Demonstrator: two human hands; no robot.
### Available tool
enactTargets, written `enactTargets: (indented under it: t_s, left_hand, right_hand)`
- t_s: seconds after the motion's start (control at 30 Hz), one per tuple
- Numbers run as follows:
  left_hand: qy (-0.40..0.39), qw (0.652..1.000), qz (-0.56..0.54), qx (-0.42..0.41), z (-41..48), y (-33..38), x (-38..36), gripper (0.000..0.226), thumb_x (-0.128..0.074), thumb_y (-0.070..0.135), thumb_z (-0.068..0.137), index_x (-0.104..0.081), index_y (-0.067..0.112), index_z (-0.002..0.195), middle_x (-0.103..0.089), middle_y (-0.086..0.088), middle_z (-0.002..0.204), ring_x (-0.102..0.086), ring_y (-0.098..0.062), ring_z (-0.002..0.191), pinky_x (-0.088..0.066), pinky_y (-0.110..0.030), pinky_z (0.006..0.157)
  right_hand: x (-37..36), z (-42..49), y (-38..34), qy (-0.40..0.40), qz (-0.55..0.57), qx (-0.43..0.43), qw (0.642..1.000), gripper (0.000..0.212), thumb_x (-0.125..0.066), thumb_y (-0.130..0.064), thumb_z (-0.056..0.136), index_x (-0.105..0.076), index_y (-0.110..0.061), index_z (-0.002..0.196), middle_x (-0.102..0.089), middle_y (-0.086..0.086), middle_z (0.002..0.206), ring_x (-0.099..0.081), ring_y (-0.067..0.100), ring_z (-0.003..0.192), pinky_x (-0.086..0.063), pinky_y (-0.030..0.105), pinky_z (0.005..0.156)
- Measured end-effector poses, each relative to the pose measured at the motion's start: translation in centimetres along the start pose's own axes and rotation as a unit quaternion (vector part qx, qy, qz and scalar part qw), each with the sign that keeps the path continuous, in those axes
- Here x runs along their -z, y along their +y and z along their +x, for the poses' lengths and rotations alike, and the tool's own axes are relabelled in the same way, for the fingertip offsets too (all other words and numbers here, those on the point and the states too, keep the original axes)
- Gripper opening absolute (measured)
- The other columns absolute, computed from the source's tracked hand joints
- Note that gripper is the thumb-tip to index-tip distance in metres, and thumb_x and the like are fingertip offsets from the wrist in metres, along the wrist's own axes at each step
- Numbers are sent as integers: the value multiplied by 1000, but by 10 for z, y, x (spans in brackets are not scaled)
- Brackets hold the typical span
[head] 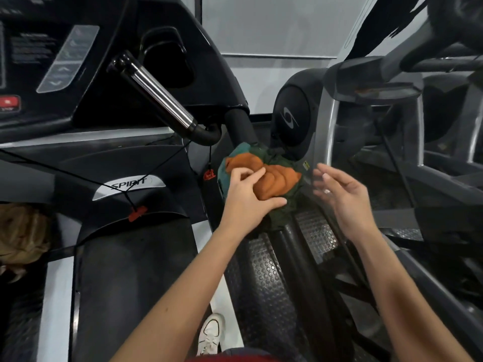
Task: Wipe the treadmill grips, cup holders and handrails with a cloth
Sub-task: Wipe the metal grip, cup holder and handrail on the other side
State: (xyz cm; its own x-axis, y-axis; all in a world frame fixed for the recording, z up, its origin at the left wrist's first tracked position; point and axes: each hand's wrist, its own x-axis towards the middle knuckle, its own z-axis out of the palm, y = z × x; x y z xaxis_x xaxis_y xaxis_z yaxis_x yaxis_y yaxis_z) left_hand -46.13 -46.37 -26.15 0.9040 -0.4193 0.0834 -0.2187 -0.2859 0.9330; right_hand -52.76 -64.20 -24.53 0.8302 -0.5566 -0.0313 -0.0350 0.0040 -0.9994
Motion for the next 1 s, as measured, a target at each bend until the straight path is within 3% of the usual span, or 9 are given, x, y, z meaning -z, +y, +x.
enactTargets:
  t_s: [0.07, 0.2, 0.37, 0.43, 0.6, 0.73, 0.8, 0.9, 1.0]
  left_hand:
    - [-56, 998, -25, -1, 0, 2, 7, 80, -83, 29, 65, -47, 14, 136, -37, 8, 132, -38, -4, 120, -30, -18, 105]
    - [-81, 989, -121, 20, -10, -14, 18, 86, -82, 8, 64, -41, 17, 138, -31, 12, 140, -50, -5, 110, -49, -16, 87]
    - [-63, 987, -145, 22, -12, -33, 10, 102, -85, 4, 58, -30, 14, 143, -29, 12, 137, -49, 0, 111, -47, -12, 88]
    - [-43, 994, -96, 6, -5, -35, 11, 96, -86, 8, 57, -38, 14, 139, -35, 13, 131, -50, -2, 107, -44, -8, 88]
    - [63, 997, -12, -33, 15, -37, 14, 52, -82, 15, 65, -64, 13, 113, -54, 7, 107, -52, -15, 101, -41, -21, 88]
    - [40, 994, -83, -58, 0, -41, 10, 47, -81, 7, 66, -63, 21, 107, -54, 9, 106, -52, 6, 97, -40, -10, 85]
    - [60, 989, -128, -45, -10, -41, 5, 52, -83, 6, 62, -59, 24, 105, -47, 9, 112, -54, 3, 100, -43, -11, 85]
    - [99, 981, -167, -23, -14, -42, -4, 57, -84, 14, 61, -52, 31, 105, -37, 10, 117, -53, -4, 108, -45, -19, 94]
    - [63, 989, -124, -40, -6, -44, -3, 58, -77, 17, 72, -49, 24, 122, -36, 7, 126, -41, 1, 120, -36, -11, 100]
  right_hand:
    - [-6, 1, -10, -35, -71, 60, 995, 23, -54, -7, 91, -66, -24, 101, -66, -3, 104, -61, 4, 91, -50, 18, 80]
    - [-24, -2, -13, -214, -208, 67, 952, 41, -67, -7, 80, -59, -29, 113, -54, -6, 119, -51, 5, 110, -44, 24, 95]
    - [-28, 5, -8, -338, -352, 58, 871, 80, -77, -23, 71, -33, -35, 136, -27, -16, 140, -25, -6, 129, -30, 3, 93]
    - [-31, 13, -9, -341, -361, 68, 865, 81, -77, -24, 71, -33, -31, 139, -26, -15, 139, -25, -7, 127, -27, -2, 93]
    - [-53, 29, -12, -257, -383, 161, 873, 49, -76, -19, 73, -62, -15, 120, -45, -5, 113, -46, 4, 108, -37, 16, 95]
    - [-44, 17, -9, -223, -393, 207, 868, 22, -78, -12, 71, -71, -12, 92, -57, -4, 91, -56, 7, 87, -43, 20, 81]
    - [-33, 8, -8, -215, -388, 187, 877, 21, -78, -10, 71, -70, -12, 90, -59, -8, 87, -56, 6, 86, -44, 24, 81]
    - [-28, -4, -9, -218, -439, 161, 856, 38, -71, -18, 80, -62, -19, 117, -55, -11, 112, -50, 9, 106, -35, 25, 96]
    - [-43, -1, -13, -264, -491, 154, 816, 60, -61, -23, 88, -35, -26, 142, -31, -13, 144, -27, 7, 132, -16, 19, 108]
